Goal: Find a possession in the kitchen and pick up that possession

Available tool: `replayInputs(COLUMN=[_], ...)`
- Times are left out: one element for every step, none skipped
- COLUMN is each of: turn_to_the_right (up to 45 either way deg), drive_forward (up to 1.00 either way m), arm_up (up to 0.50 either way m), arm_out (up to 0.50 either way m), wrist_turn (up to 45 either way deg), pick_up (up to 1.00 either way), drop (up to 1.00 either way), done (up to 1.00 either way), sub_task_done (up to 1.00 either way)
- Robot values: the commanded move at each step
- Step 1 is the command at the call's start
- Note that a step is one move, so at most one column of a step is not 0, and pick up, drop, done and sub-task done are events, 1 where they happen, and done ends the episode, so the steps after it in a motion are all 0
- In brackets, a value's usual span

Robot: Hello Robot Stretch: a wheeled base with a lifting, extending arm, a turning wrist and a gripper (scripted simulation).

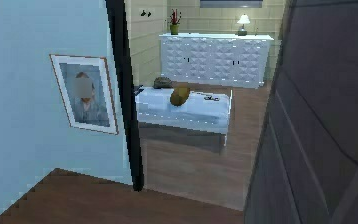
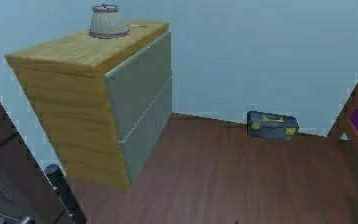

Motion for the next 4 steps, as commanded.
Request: replayInputs(turn_to_the_right=[0.0,18.0,0.0,6.0], drive_forward=[0.20,0.00,1.00,0.00], arm_up=[0.00,0.00,0.00,0.00], arm_out=[0.00,0.00,0.00,0.00], wrist_turn=[0.0,0.0,0.0,0.0], pick_up=[0.00,0.00,0.00,0.00], drop=[0.00,0.00,0.00,0.00], done=[0.00,0.00,0.00,0.00], sub_task_done=[0.00,0.00,0.00,0.00])
